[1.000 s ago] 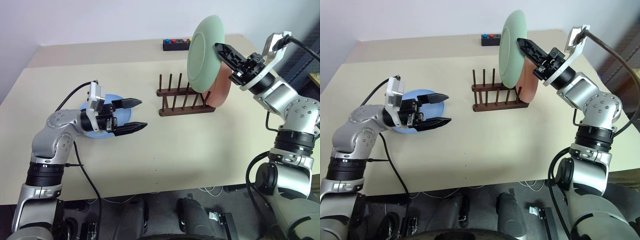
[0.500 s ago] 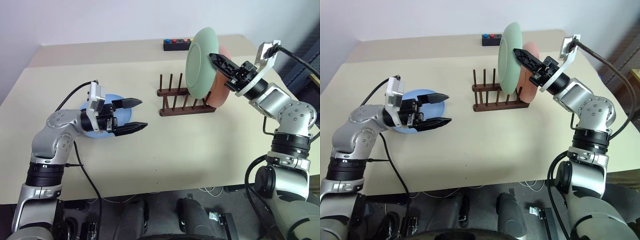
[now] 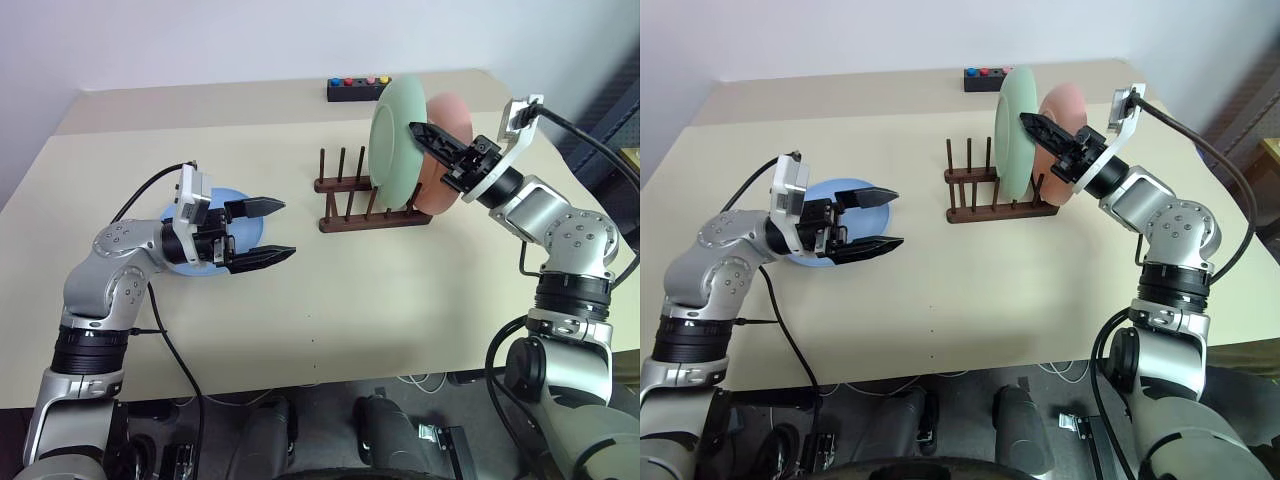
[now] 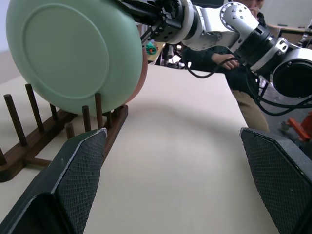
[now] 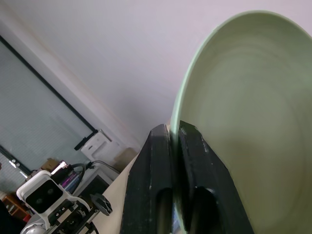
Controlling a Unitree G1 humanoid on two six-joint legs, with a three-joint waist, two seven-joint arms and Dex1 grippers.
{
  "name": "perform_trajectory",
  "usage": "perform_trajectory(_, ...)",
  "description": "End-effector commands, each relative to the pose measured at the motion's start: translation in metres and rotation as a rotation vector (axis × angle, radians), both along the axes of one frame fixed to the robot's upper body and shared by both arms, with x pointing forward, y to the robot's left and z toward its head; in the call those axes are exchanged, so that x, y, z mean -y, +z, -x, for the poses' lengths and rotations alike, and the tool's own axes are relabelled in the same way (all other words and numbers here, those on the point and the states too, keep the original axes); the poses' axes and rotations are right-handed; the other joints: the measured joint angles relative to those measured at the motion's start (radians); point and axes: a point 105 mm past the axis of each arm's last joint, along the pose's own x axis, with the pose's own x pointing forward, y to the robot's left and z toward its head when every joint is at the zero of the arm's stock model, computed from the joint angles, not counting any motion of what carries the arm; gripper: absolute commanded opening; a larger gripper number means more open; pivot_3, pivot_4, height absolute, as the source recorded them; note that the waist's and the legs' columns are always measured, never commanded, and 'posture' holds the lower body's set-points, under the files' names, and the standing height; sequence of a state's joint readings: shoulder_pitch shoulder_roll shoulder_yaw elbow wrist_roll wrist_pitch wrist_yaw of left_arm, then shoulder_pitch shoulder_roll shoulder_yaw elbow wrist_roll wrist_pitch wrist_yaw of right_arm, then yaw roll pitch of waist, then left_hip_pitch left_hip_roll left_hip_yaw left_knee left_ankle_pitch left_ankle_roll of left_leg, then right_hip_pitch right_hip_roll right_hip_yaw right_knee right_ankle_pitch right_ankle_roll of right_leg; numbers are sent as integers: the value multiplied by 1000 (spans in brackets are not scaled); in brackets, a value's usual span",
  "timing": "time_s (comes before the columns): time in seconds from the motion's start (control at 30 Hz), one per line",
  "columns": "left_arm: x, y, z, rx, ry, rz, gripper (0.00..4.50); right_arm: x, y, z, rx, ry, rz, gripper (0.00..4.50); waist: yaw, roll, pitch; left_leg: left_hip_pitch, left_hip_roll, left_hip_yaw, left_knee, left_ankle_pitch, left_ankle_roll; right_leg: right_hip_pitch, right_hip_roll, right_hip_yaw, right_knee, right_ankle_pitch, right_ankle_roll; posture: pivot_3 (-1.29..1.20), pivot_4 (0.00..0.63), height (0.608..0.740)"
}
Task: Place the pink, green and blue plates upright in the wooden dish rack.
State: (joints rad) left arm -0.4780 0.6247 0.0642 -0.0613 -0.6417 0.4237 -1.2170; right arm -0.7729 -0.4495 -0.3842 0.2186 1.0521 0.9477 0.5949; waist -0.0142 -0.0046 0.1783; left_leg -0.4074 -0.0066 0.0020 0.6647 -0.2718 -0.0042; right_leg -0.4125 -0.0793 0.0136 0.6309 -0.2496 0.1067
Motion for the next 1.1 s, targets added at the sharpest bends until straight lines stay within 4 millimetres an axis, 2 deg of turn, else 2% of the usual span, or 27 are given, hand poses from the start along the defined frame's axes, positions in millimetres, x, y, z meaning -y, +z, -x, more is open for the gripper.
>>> perform_trajectory(0.03, 0, 10, 3, 49, -6, 12, 4500, 0, 15, 6, 72, -8, -6, 2034, 0, 0, 0, 0, 0, 0, 0, 0, 0, 0, 0, 0, 0, 0, 0, 0, 150, 740)
perform_trajectory(0.2, 0, 10, 4, 44, -10, 13, 4500, -1, 21, 9, 97, 0, 2, 4461, 0, 0, 0, 0, 0, 0, 0, 0, 0, 0, 0, 0, 0, 0, 0, 0, 150, 740)
perform_trajectory(0.63, 2, 8, 4, 37, -14, 16, 4500, -1, 67, 31, 272, 37, -9, 4461, 0, 0, 0, 0, 0, 0, 0, 0, 0, 0, 0, 0, 0, 0, 0, 0, 150, 740)
perform_trajectory(0.87, 1, 9, 3, 45, -5, 15, 4500, 10, 93, 48, 502, -79, 53, 4461, 1, 0, 0, 0, 0, 0, 0, 0, 0, 0, 0, 0, 0, 0, 0, 0, 150, 740)
perform_trajectory(0.9, 1, 9, 2, 48, -1, 16, 4500, 10, 93, 51, 523, -82, 68, 4461, 1, 0, 0, 0, 0, 0, 0, 0, 0, 0, 0, 0, 0, 0, 0, 0, 150, 740)
perform_trajectory(0.97, -8, 11, -4, 68, 51, 1, 4500, 3, 65, 64, 578, -51, 283, 4461, 7, -1, 0, 0, 0, 0, 0, 0, 0, 0, 0, 0, -1, 0, 0, 0, 150, 740)
perform_trajectory(1.1, -25, 24, -16, 103, 143, 0, 4500, 2, 46, 86, 596, 45, 358, 4461, -1, -1, 0, -1, 0, -2, 0, 0, 1, 1, -1, -2, -2, 0, 0, 0, 150, 740)
